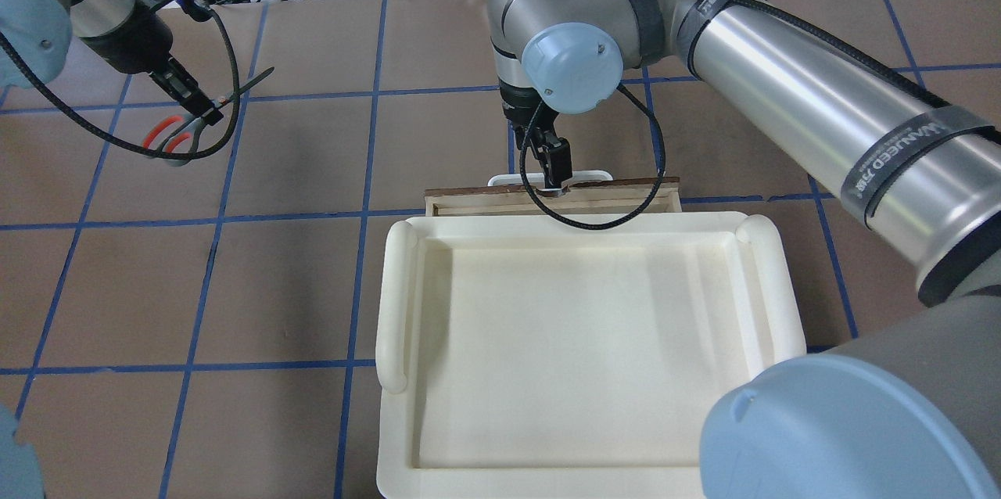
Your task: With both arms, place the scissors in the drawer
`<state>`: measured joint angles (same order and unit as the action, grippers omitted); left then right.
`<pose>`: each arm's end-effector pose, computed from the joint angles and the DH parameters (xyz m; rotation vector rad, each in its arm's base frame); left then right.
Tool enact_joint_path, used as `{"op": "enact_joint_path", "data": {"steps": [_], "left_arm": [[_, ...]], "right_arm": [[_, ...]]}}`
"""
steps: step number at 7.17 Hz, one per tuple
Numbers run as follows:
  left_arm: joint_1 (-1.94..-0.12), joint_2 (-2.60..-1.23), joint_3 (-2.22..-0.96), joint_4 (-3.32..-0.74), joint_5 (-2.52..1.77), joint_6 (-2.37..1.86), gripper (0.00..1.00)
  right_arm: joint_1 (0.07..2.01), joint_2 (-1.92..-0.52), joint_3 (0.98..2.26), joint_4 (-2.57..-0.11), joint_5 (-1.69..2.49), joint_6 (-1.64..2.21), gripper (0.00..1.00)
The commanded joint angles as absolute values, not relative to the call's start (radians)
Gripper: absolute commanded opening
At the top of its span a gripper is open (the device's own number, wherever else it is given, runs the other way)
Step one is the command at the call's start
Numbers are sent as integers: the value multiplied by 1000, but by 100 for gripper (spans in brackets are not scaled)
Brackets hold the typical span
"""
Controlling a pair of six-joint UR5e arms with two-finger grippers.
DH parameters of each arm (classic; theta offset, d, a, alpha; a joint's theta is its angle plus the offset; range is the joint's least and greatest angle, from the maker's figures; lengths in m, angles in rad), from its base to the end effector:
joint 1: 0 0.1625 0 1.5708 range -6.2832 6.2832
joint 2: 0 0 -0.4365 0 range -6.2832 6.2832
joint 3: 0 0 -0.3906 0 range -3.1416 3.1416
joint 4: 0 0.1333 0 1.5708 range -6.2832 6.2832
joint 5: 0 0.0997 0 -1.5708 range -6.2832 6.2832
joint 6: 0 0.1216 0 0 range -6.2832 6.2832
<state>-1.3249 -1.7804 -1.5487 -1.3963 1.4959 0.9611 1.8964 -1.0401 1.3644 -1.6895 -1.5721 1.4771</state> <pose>0.0013 -0.5901 0.3941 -1.0746 -2.8781 0.0489 0.3385 -0.5865 0.2751 -1.6189 -2.4944 -0.1888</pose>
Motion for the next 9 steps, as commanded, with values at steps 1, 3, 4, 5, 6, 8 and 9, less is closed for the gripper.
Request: {"op": "enact_joint_path", "data": {"steps": [1,3,4,5,6,8,9], "left_arm": [[-1428,-1669,-1554,-1512,1508,743,14],[-1517,-1608,-1555,-1635,1497,819,14],[-1579,-1588,-1554,-1646,1505,883,14],[-1630,-1586,-1555,-1666,1508,934,14],[-1664,-1589,-1555,-1666,1512,1003,14],[-1677,-1594,-1551,-1655,1514,1226,14],[-1677,-1604,-1551,-1637,1519,1373,14]], "right_arm": [[1882,-1031,1358,-1690,-1572,1456,100],[1876,-1008,1324,-1689,-1572,1439,100],[1876,-1002,1316,-1689,-1572,1439,100],[1876,-997,1306,-1689,-1572,1431,100],[1876,-985,1293,-1689,-1571,1405,100],[1875,-980,1292,-1689,-1571,1398,100],[1875,-974,1290,-1690,-1569,1396,100]]}}
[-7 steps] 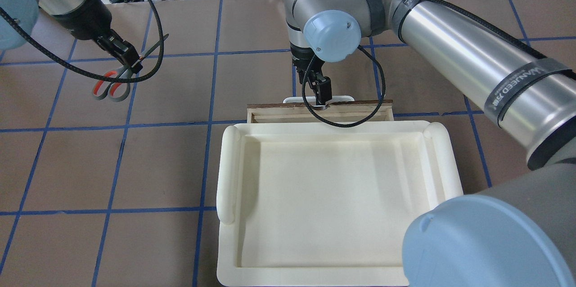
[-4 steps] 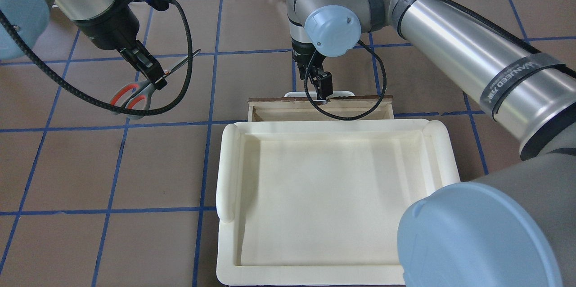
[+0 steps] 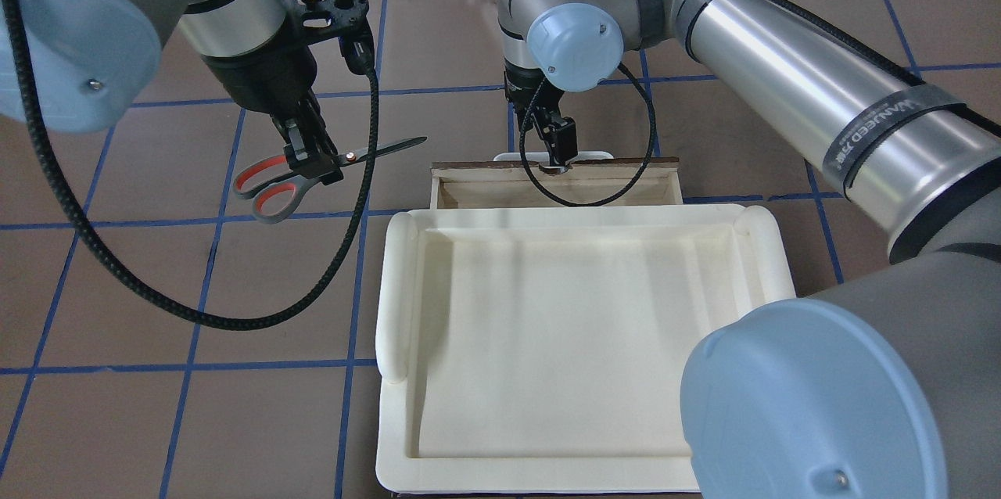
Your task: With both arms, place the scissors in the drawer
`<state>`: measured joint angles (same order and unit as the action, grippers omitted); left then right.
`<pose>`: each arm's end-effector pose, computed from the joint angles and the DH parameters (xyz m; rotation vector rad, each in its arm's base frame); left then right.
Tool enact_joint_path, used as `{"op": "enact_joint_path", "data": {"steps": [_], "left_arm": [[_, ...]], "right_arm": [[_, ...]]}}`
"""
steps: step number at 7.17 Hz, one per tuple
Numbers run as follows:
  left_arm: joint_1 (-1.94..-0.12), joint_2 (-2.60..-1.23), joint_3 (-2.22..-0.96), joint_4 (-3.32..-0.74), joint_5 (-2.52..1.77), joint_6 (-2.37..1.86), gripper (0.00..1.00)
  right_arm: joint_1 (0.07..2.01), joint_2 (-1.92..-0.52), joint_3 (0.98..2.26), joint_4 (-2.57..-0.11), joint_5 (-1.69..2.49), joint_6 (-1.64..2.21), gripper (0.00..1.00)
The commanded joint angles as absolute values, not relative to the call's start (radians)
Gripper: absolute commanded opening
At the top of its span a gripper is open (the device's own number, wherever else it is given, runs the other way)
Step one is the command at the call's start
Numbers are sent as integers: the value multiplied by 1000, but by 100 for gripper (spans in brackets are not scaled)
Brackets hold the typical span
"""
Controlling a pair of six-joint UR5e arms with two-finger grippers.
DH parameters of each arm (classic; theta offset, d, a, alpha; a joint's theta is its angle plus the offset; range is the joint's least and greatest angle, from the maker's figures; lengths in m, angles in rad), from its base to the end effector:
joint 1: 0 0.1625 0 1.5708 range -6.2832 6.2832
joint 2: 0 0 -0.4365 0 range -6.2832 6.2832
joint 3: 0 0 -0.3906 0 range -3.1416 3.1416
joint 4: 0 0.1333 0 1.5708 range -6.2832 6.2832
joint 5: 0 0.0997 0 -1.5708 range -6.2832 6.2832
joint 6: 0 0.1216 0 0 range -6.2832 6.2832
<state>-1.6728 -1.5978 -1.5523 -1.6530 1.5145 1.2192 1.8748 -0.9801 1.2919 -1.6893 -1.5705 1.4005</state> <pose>-0.1894 -0.4738 0.4656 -1.8653 -2.4068 -0.0718 0.3336 -0.6178 0.2667 -1.5585 -2.5520 -0.1912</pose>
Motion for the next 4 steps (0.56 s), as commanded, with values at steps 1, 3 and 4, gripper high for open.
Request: {"op": "enact_joint_path", "data": {"steps": [1,3,4], "left_arm": [[-1674,-1606,-1549,-1619,1519,1422,14],[-1667,-1609,-1546,-1589,1519,1452,14],[-1667,-1614,-1548,-1586,1519,1454,14]], "right_arm": [[1868,-966,1279,-1693,-1568,1376,100],[1856,-963,1262,-1692,-1566,1371,100],[1856,-963,1258,-1692,-1563,1371,100]]}}
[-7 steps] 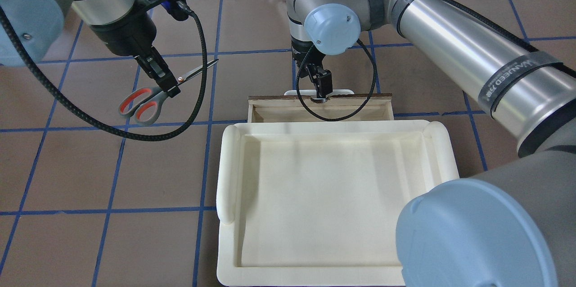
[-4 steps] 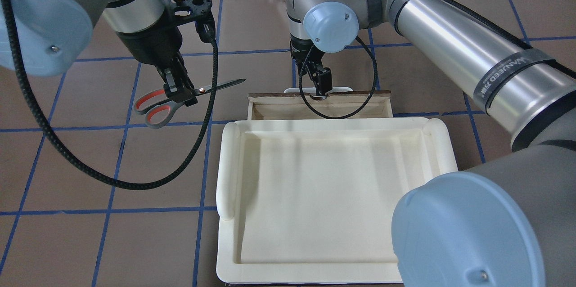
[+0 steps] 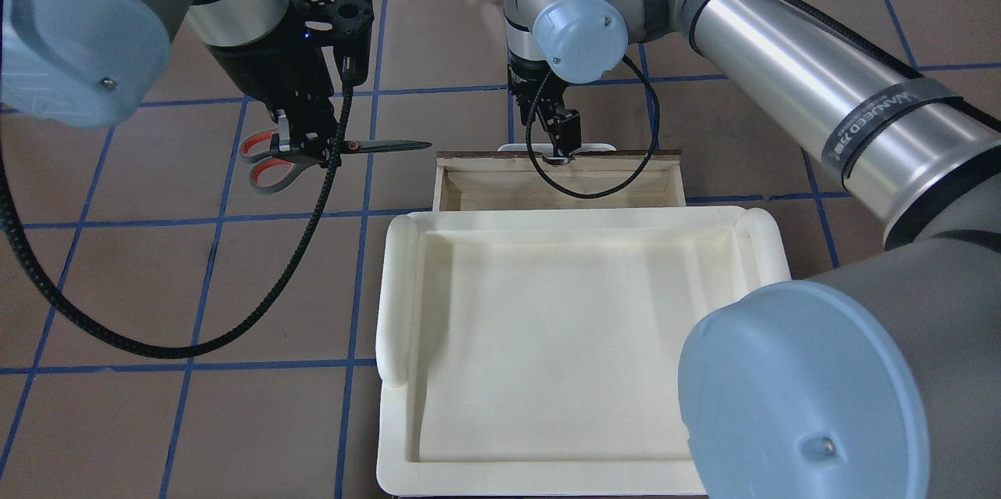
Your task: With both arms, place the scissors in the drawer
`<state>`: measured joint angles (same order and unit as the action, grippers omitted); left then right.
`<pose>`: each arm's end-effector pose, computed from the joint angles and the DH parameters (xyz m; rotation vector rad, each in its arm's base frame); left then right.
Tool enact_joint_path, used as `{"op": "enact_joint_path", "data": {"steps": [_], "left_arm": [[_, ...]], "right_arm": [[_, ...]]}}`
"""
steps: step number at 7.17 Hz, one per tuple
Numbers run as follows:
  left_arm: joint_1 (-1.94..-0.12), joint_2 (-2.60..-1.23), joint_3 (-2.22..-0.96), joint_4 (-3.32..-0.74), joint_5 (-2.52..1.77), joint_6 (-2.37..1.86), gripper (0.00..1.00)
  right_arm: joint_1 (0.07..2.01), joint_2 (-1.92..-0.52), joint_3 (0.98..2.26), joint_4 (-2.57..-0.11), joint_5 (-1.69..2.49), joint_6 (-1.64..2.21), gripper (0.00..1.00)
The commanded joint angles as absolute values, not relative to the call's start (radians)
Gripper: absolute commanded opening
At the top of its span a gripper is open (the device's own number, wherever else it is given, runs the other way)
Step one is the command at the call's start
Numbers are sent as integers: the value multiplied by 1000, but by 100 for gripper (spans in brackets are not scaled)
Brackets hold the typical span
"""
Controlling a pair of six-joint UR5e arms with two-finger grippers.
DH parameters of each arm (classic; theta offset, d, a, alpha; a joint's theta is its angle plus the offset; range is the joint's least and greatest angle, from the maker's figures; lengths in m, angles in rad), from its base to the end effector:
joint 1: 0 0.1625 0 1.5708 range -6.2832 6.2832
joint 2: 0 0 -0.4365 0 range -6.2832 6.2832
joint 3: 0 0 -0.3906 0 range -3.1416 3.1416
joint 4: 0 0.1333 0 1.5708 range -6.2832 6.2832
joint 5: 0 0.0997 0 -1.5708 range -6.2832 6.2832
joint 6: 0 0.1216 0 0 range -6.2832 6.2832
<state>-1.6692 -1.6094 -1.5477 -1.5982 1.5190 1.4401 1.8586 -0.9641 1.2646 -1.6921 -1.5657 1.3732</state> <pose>-0.1882 -0.4857 0.4670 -2.1373 -2.2099 -0.0022 0.3267 -0.6317 0.2681 -1.5535 -2.5745 -0.1879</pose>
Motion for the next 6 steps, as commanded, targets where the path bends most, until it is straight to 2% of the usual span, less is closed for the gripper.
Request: {"op": "enact_joint_path", "data": {"steps": [1,6], "left_arm": [[-1669,-1617,-1546,-1586,1519,1453,12],[-1674,-1638,-1542,-1588,1516,1439,12]], "right_arm": [[1856,-960,1247,-1692,-1562,1371,100],[1852,-936,1216,-1695,-1559,1353,100]]}}
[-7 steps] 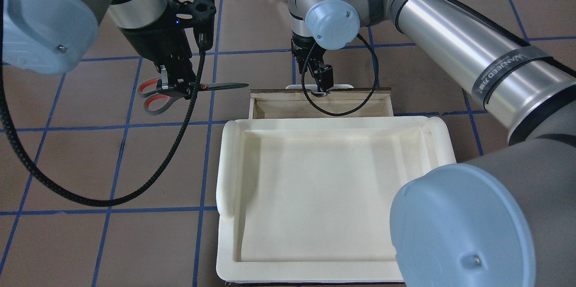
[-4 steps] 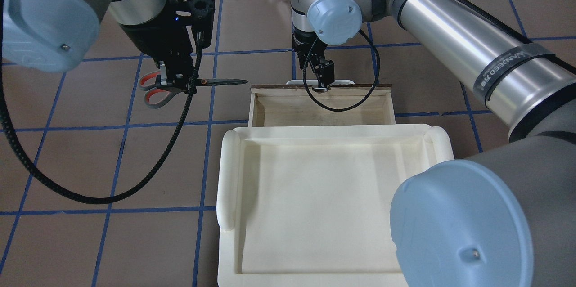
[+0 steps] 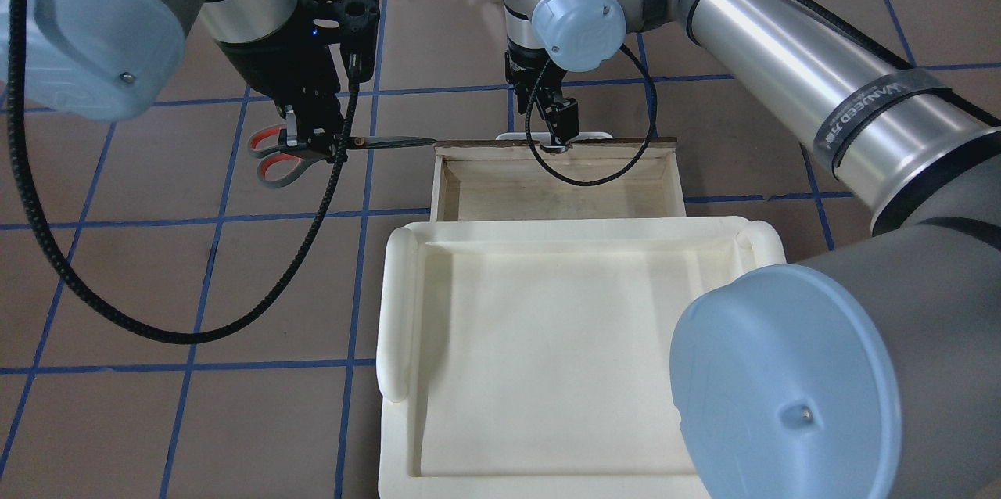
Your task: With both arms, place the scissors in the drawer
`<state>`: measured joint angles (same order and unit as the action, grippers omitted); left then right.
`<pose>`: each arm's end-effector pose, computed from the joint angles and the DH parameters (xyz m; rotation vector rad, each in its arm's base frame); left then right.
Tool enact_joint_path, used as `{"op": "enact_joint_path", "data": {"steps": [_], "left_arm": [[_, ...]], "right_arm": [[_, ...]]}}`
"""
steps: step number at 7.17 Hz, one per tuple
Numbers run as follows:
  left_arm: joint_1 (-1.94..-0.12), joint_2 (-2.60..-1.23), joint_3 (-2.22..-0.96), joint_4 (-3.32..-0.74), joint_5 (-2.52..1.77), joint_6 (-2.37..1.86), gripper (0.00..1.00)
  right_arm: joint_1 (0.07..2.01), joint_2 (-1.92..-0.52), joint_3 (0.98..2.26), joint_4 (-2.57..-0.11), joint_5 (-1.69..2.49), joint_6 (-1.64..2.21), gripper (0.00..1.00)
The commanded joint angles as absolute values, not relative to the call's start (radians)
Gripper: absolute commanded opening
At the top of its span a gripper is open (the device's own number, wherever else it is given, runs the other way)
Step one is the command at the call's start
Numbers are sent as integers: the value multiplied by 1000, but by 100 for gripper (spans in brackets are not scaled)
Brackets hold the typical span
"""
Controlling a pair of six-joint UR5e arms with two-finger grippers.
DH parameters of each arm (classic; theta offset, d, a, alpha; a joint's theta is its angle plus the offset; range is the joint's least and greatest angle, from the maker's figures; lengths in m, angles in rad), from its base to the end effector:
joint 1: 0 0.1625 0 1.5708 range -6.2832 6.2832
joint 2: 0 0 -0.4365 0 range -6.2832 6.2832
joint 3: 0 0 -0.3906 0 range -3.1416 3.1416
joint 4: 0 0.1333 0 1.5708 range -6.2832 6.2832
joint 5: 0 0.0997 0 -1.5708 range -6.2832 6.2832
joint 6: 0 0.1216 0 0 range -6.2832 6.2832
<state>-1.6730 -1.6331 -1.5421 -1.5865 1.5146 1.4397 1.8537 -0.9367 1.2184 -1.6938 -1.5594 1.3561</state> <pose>-0.1916 -0.4942 0.4589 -2.1356 -2.2012 -0.0059 0.3284 -0.6471 0.2697 -1.5493 -2.6019 -0.1770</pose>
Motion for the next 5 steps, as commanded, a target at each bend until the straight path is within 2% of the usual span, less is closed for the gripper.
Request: {"op": "enact_joint_path", "data": {"steps": [1,5], "left_arm": [[-1674,-1640,-1542,-1586,1516,1440,12],[-1674,-1658,-1540,-1578,1513,1445,12]], "right_arm": [[1845,-933,1215,-1695,-1557,1345,100],[1844,-917,1186,-1695,-1557,1342,100]]}}
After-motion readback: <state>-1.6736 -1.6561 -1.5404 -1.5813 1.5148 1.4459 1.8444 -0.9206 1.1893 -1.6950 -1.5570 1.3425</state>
